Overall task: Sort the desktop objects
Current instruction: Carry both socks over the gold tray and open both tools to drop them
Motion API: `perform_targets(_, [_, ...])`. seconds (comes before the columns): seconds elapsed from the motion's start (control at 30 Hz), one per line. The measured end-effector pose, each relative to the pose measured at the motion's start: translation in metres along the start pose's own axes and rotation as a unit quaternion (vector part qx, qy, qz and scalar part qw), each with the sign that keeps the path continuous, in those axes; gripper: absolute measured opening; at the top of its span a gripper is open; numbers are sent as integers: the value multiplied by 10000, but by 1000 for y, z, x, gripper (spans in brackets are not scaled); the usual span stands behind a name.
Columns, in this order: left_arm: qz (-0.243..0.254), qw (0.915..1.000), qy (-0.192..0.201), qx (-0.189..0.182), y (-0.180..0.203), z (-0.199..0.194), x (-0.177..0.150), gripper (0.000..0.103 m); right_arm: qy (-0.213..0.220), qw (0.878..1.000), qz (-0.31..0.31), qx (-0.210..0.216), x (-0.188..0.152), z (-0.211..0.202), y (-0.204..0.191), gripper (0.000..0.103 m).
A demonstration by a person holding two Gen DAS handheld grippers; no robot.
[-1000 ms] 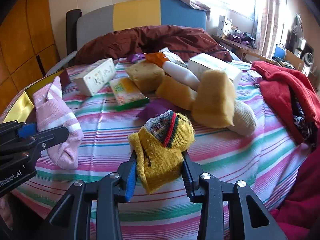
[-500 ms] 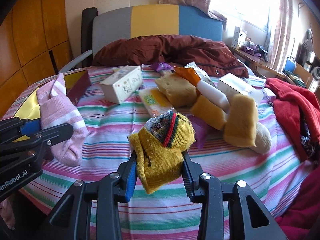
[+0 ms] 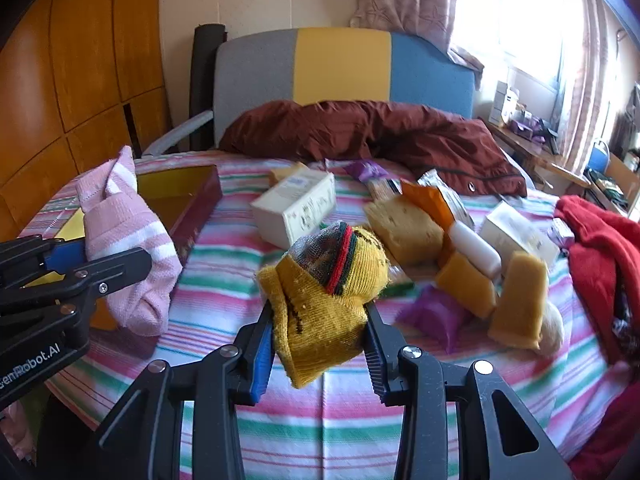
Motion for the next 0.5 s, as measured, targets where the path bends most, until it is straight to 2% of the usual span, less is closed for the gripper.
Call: perform_targets(0.5, [-303, 9983, -157, 464, -62, 14, 5, 32, 25, 9982, -360, 480, 34, 22, -53, 40])
Point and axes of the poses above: each gripper's, at about its wrist camera, not at the fingertips, and z roughly the way its jaws point, y to its right, x to its top, the point moved 5 cm from there along z, roughly the way its jaws point, and after that the axes turned 13 degrees about x, right-handed, at the moved point
